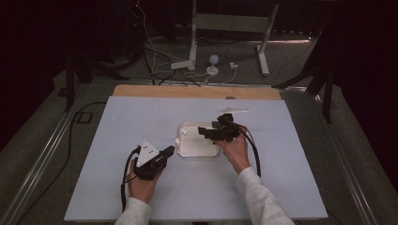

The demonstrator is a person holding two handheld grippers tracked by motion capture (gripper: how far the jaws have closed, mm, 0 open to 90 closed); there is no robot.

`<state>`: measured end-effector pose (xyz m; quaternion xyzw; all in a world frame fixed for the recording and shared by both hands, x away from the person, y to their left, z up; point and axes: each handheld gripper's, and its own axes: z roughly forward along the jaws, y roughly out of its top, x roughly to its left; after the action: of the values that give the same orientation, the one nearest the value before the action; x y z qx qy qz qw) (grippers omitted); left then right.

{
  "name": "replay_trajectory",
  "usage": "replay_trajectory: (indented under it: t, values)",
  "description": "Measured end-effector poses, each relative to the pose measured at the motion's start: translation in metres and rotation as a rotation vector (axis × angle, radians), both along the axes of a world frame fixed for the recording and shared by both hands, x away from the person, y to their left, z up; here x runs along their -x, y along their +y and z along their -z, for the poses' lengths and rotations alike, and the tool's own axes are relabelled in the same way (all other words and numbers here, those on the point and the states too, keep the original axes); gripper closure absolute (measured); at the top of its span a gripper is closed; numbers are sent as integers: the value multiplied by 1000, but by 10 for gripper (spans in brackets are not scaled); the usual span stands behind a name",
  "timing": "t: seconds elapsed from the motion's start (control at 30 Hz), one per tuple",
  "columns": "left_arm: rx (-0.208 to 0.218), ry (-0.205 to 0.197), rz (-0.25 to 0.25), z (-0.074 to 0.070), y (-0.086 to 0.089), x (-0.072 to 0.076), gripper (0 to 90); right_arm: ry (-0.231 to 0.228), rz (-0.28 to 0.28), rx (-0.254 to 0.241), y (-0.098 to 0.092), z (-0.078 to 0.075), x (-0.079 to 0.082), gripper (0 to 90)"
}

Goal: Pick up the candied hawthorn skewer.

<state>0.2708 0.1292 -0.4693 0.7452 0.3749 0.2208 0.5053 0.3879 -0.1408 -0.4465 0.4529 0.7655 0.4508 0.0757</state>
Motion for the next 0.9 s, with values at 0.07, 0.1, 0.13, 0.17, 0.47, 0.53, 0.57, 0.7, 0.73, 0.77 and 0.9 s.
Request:
replay_trajectory:
  t: [0.07, 0.1, 0.13, 0.17, 0.47, 0.53, 0.57, 0.7, 0.73, 0.77, 0.9]
  values:
    - [2, 0, -4, 0, 0, 0, 898, -6, -25, -21, -1, -5, 5, 232]
    - [2, 0, -4, 0, 0, 0, 898, -6, -35, -29, -1, -7, 8, 220]
    - [3, 1, -5, 0, 0, 0, 898, -13, -48, -32, -1, -9, 10, 213]
    - [3, 0, -6, 0, -1, 0, 898, -17, -59, -40, -1, -12, 12, 204]
    - [3, -1, -7, 0, 0, 0, 898, -29, -109, -77, 4, -25, 22, 162]
    - [3, -2, -8, 0, 0, 0, 898, -26, -114, -85, 6, -26, 23, 158]
    - [4, -3, -9, 0, 0, 0, 898, -26, -114, -85, 6, -26, 23, 158]
    - [5, -6, -9, -1, 0, 0, 898, -23, -133, -97, 12, -27, 25, 150]
    - [6, -6, -8, -1, 0, 0, 898, -22, -136, -100, 14, -28, 25, 149]
    - [6, -7, -7, -1, 0, 1, 898, -22, -138, -103, 15, -28, 25, 149]
    - [5, -9, -8, -2, 0, 1, 898, -15, -149, -114, 20, -29, 26, 149]
